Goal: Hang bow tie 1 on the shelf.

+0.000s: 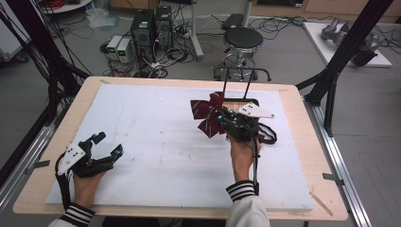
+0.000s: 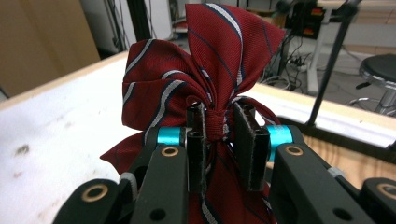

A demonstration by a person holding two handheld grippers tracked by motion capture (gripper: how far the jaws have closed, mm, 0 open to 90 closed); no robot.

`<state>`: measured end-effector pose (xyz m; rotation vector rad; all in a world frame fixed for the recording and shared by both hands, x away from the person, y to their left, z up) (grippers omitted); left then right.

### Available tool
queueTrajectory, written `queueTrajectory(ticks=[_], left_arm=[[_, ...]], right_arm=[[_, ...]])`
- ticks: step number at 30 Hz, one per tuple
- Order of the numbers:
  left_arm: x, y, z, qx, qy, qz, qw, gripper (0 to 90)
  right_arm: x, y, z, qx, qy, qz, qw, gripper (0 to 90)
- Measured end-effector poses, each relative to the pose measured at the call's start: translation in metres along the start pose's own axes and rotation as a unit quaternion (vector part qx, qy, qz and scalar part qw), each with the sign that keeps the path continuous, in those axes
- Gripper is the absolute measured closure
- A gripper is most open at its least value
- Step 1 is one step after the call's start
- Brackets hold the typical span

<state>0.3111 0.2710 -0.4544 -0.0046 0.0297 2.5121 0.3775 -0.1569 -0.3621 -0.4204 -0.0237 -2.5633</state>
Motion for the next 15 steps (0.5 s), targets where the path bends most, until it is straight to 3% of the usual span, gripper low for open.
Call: queueTrajectory(ticks=[15], left_arm=[[0.000,0.000,0.000,0.001,0.002,-0.001,1.0000,17.0]], right_arm=[[-0.008,0.013,0.028,-0.011,0.045,-0.020,0.9987,75.9]])
Point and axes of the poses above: each handheld gripper's, and its own axes: x roughly backward along the jaws, z roughly out of its top, y roughly to its right, the point moved 4 cm from there along -x, roughly forward along the jaws, and after that the axes turned 3 degrees about -z, right-handed, at the moved point
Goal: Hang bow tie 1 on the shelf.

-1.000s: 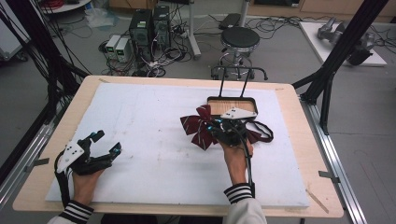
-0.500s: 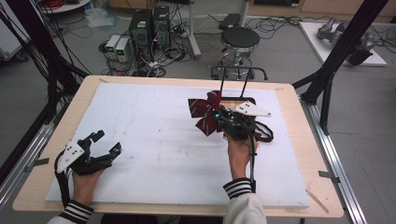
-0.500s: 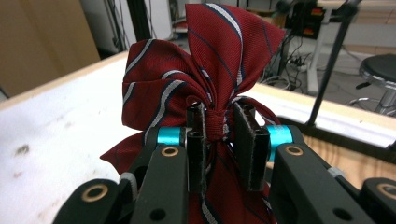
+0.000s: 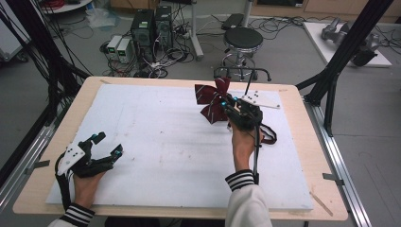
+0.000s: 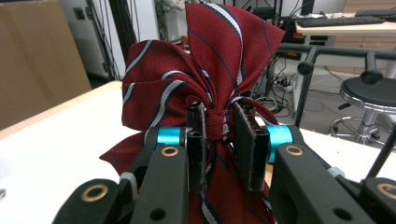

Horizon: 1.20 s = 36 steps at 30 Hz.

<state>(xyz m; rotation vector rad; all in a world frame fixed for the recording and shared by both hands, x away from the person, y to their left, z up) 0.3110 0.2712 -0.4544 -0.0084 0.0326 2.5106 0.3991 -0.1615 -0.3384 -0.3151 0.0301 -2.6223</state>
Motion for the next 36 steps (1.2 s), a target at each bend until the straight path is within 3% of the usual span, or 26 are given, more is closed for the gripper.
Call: queueTrajectory(ticks=[14,19,32,36], left_arm=[[0.000,-0.001,0.000,0.001,-0.001,0.000,1.0000,17.0],[0.000,-0.001,0.000,0.001,0.000,0.000,1.0000,17.0],[0.000,-0.001,0.000,0.003,0.001,0.000,1.0000,16.9],[0.001,-0.001,0.000,0.002,0.001,-0.001,1.0000,16.9]], right_arm=[[-0.023,0.008,0.030,-0.001,0.017,-0.013,0.9998,75.8],[-0.031,0.010,0.034,-0.013,0.021,-0.011,0.9996,75.8],[-0.051,0.005,0.046,-0.011,0.029,-0.013,0.9995,75.8],[-0.059,0.007,0.046,-0.011,0.029,-0.023,0.9992,75.7]])
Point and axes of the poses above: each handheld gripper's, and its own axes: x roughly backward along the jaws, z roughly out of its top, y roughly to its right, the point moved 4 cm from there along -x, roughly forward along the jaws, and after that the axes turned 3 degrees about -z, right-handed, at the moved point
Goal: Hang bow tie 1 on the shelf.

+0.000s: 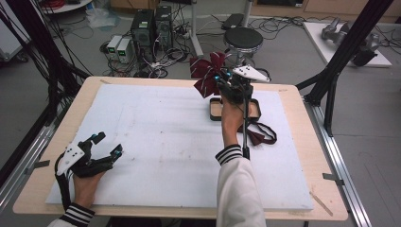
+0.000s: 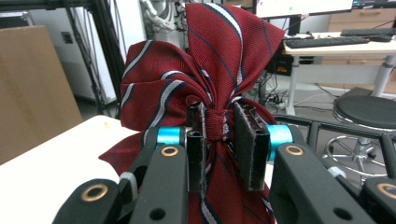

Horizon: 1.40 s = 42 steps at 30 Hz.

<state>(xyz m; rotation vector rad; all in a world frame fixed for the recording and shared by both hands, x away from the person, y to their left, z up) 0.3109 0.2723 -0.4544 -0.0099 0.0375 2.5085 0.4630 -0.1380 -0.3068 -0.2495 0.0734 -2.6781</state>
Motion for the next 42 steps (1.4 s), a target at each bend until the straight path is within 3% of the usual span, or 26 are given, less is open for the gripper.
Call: queueTrajectory(ticks=[4,8,12,19,21,32,37,41,42], left_arm=[[0.000,0.000,0.000,0.001,0.000,0.000,1.0000,17.0],[-0.001,0.000,0.000,0.002,-0.001,0.000,1.0000,17.0],[0.000,0.000,0.000,0.001,-0.001,0.000,1.0000,17.0],[-0.001,0.000,0.000,-0.001,0.000,0.000,1.0000,17.0],[0.000,0.000,0.000,-0.002,-0.002,-0.001,1.0000,16.9],[0.000,0.000,0.000,0.001,-0.001,0.000,1.0000,17.0],[0.000,0.000,0.000,0.000,-0.001,0.000,1.0000,17.0],[0.000,0.000,0.000,-0.001,-0.001,-0.001,1.0000,17.0],[0.000,0.000,0.000,-0.001,-0.001,-0.001,1.0000,17.0]], right_arm=[[-0.008,0.002,0.000,0.004,0.001,-0.004,1.0000,75.7],[-0.017,0.001,0.000,-0.006,0.002,0.016,0.9999,75.7],[-0.027,-0.002,-0.007,-0.004,-0.013,0.030,0.9995,75.7],[-0.042,-0.003,-0.022,-0.035,-0.050,0.060,0.9963,75.6],[-0.045,-0.004,-0.026,-0.034,-0.063,0.065,0.9954,75.6],[-0.051,-0.001,-0.036,-0.043,-0.096,0.065,0.9924,75.3],[-0.053,0.002,-0.046,-0.042,-0.127,0.059,0.9893,75.3],[-0.054,0.004,-0.056,-0.045,-0.157,0.064,0.9845,75.3],[-0.054,0.004,-0.058,-0.042,-0.156,0.067,0.9846,75.3]])
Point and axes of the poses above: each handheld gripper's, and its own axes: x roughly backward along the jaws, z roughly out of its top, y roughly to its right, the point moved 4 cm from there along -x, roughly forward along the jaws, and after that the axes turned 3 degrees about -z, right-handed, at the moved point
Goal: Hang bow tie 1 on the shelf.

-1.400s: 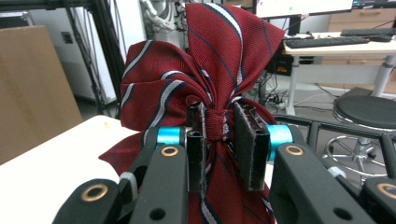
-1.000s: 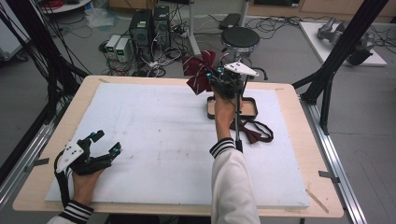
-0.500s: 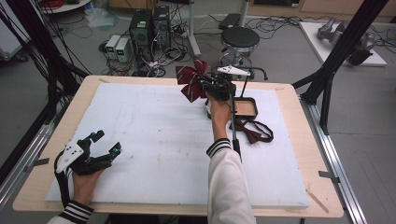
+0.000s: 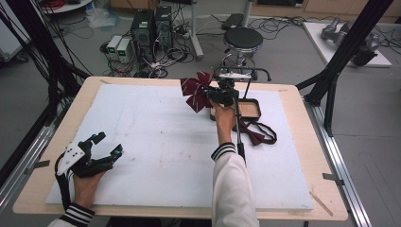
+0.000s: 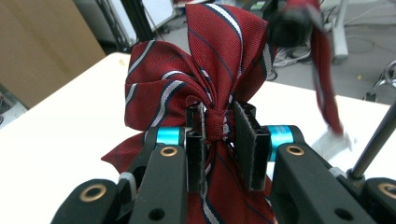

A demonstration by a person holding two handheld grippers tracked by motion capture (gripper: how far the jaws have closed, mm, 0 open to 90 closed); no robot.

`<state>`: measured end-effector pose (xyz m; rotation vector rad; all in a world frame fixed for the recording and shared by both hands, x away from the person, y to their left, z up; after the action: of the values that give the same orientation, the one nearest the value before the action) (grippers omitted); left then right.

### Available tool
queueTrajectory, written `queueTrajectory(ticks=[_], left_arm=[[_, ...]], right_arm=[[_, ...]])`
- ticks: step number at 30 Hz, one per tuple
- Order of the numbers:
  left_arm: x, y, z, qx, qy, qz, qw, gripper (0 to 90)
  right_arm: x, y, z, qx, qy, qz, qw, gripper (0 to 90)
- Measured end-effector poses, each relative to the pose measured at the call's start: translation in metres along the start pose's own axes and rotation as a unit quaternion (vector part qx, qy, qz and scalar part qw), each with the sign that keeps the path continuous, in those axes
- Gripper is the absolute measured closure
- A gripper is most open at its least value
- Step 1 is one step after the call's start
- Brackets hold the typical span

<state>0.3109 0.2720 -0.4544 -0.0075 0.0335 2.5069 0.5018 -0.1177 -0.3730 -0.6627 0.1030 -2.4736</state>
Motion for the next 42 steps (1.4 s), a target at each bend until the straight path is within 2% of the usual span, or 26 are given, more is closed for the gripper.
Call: queueTrajectory(ticks=[3,9,15,21,22,23,24,25,27,30,37,39,42], left_arm=[[0.000,0.000,0.000,0.000,0.000,0.000,1.0000,16.9],[0.000,0.000,0.000,0.000,0.000,0.000,1.0000,17.0],[0.000,0.000,0.000,-0.001,0.001,0.000,1.0000,17.0],[0.000,0.000,0.000,-0.001,0.000,0.001,1.0000,17.0],[0.000,0.000,0.000,-0.001,0.000,0.001,1.0000,17.0],[0.000,0.000,0.000,-0.001,0.000,0.000,1.0000,16.9],[0.000,0.000,0.000,-0.001,0.001,0.000,1.0000,17.0],[0.000,0.000,0.000,-0.001,0.000,0.000,1.0000,17.0],[0.000,0.000,0.000,-0.001,0.000,0.000,1.0000,17.0],[0.000,0.000,0.000,-0.001,0.000,0.000,1.0000,16.9],[0.000,0.000,0.000,-0.001,0.001,0.000,1.0000,17.0],[0.000,0.001,0.000,-0.001,0.001,0.000,1.0000,17.0],[0.000,0.000,0.000,0.000,0.002,0.001,1.0000,16.9]], right_arm=[[-0.003,0.002,-0.006,0.006,-0.021,-0.001,0.9998,75.2],[-0.005,0.002,-0.011,0.022,-0.046,-0.005,0.9987,75.1],[-0.005,0.004,-0.018,0.023,-0.057,0.003,0.9981,74.0],[-0.003,0.006,-0.020,0.030,-0.051,0.004,0.9982,72.6],[-0.003,0.006,-0.020,0.033,-0.049,0.007,0.9982,69.0],[-0.003,0.005,-0.020,0.035,-0.045,0.014,0.9983,57.2],[-0.005,0.004,-0.020,0.030,-0.037,0.015,0.9987,39.1],[-0.006,0.003,-0.019,0.018,-0.031,0.012,0.9993,27.8],[-0.006,-0.001,-0.019,0.020,-0.029,0.026,0.9991,12.5],[-0.003,-0.006,-0.017,0.033,-0.022,0.045,0.9982,11.2],[0.007,-0.011,-0.012,0.054,-0.001,0.046,0.9975,11.2],[0.011,-0.012,-0.012,0.056,-0.001,0.046,0.9974,11.2],[0.023,-0.012,-0.012,0.056,0.014,0.043,0.9974,11.2]])
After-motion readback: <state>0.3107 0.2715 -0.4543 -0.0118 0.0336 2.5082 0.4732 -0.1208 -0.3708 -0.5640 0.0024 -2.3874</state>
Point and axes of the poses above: each handheld gripper's, and its own axes: x roughly backward along the jaws, z roughly out of its top, y roughly to its right, the point moved 4 cm from there along -x, roughly forward along the jaws, and after that the axes turned 3 degrees about -z, right-handed, at the moved point
